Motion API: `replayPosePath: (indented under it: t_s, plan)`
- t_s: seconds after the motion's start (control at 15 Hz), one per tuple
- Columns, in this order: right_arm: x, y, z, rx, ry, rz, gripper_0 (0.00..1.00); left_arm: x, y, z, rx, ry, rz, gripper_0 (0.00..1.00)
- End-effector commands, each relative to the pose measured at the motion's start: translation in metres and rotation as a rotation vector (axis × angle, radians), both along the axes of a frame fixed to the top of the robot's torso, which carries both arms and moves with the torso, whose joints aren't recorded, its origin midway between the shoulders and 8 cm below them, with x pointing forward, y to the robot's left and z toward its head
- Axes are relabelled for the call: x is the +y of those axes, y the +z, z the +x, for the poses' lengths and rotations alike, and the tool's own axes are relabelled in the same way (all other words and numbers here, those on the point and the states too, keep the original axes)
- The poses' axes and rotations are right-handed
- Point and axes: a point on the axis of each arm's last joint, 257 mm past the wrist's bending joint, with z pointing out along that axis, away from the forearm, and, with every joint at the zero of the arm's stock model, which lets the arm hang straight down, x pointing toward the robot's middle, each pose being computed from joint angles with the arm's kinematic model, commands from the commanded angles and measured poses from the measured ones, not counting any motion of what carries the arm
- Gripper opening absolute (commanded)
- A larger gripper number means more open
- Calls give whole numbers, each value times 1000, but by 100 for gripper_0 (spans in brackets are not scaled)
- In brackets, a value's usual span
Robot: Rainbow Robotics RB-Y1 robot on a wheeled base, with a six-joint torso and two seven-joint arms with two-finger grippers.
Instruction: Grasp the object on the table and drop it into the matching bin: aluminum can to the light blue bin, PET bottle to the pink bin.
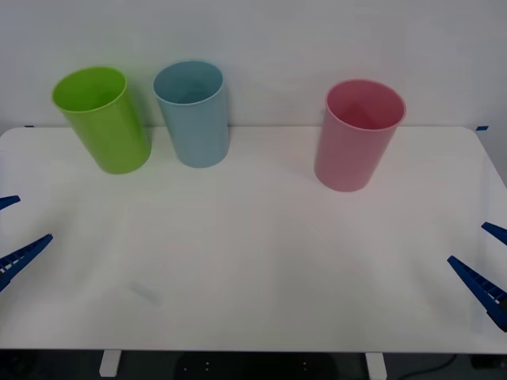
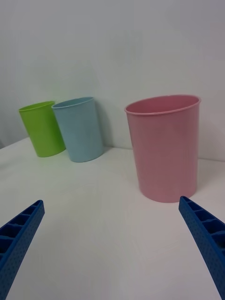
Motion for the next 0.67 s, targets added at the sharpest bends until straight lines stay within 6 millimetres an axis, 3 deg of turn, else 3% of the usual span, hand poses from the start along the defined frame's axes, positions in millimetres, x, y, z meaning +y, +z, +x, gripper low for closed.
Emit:
replayPosePath:
  t_s: [0.07, 0.67]
  plan:
    - [0, 0, 0, 0, 0, 0, 100, -2, -1, -16, 6, -18, -12, 100]
    - [0, 0, 0, 0, 0, 0, 100, -5, 2, -23, 5, -48, 5, 100]
